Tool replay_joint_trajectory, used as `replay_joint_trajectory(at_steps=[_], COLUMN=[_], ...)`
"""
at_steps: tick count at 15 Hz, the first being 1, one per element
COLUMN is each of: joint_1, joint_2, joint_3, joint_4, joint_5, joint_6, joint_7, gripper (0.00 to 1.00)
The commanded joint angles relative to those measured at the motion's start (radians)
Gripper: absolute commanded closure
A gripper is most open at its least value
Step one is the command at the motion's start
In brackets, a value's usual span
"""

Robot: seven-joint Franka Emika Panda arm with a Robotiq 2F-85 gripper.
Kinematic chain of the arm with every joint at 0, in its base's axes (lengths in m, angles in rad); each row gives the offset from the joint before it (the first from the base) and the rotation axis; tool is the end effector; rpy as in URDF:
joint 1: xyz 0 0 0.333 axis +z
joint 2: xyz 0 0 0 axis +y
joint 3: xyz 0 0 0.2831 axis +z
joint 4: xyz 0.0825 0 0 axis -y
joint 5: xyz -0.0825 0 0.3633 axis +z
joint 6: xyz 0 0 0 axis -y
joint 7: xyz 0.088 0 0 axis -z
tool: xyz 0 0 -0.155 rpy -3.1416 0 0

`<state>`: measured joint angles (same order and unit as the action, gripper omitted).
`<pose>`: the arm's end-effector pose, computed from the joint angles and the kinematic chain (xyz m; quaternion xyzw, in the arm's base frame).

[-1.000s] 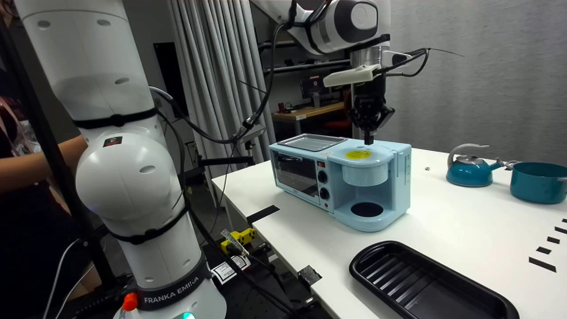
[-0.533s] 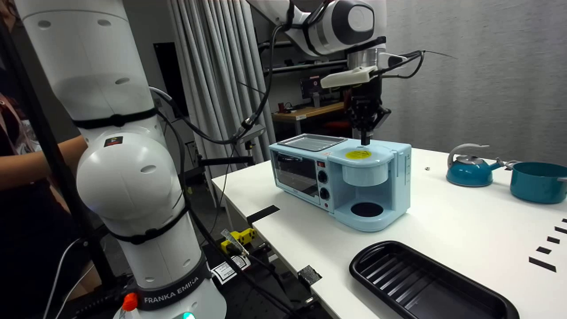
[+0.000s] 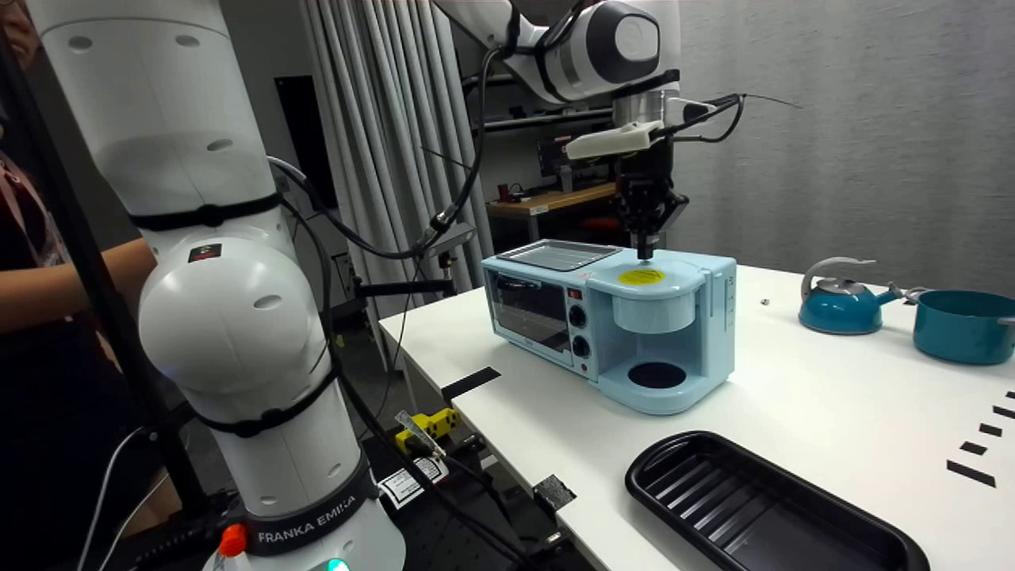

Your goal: Press the button on the top of the oven

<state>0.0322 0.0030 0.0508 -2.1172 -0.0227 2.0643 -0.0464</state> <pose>0.5139 0.0406 0.3369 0.9971 0.0703 -0.0278 0.0103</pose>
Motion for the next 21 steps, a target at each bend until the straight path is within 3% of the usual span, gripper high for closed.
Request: replay_joint_trajectory(at_steps=[1,9,16,21], joint_1=[0.013,-0.009,-0.011,0.010], joint_2=[0.007,0.077,0.129,0.092], joint_3=[0.006,-0.020,-0.027,-0.005], joint_4=[0.015,-0.002,-0.039,-0.050], joint_5=[-0.012,0.011,-0.035,-0.062], joint_6=[-0.003,0.048,0.153,0.063], joint_7=[0.032,-0.118,-0.115,-0.072], gripper=[1.00,1.00,1.00,1.00])
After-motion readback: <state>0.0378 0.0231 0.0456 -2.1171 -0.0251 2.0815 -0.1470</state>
